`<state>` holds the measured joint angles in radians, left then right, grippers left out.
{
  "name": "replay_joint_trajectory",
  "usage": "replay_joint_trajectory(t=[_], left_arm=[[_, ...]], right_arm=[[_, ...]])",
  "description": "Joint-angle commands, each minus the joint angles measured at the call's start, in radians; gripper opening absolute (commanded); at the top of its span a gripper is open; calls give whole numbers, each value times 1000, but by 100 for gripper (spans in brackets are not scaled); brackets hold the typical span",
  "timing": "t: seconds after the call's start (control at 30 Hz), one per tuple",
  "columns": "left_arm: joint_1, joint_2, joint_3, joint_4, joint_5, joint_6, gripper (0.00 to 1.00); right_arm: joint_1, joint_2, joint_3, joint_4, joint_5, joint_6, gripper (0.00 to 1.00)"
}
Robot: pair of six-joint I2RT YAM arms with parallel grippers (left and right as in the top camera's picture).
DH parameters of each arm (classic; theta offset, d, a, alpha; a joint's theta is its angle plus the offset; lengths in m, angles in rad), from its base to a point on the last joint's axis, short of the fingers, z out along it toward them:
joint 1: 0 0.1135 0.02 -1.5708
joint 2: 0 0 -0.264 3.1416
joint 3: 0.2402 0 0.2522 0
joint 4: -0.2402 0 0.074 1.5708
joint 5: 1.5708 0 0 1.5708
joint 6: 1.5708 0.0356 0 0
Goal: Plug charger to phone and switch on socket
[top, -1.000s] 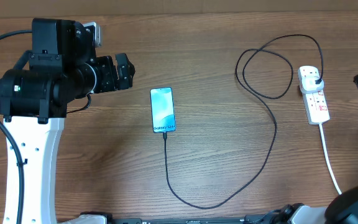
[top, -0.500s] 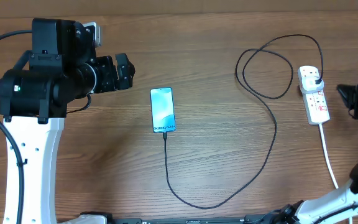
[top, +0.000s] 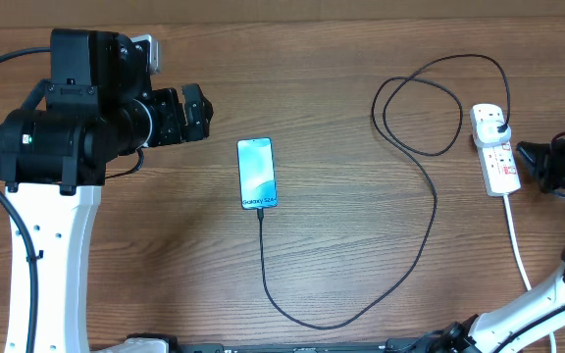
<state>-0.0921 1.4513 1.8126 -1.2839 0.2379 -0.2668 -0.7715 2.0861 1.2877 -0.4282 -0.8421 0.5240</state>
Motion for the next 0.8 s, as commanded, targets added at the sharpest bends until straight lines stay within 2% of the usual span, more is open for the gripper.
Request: replay_joint_trajectory(t=[0.0, 0.27, 0.77], left_arm=[[-2, 2, -3, 1, -10, -3, 99], [-2, 2, -3, 1, -10, -3, 100], [-2, 2, -3, 1, -10, -3, 99]], right_arm=[[-2, 18, 4, 31, -20, -1, 4], [19, 18, -18, 84, -19, -1, 4], [51, 18, -19, 79, 14, 0, 4]])
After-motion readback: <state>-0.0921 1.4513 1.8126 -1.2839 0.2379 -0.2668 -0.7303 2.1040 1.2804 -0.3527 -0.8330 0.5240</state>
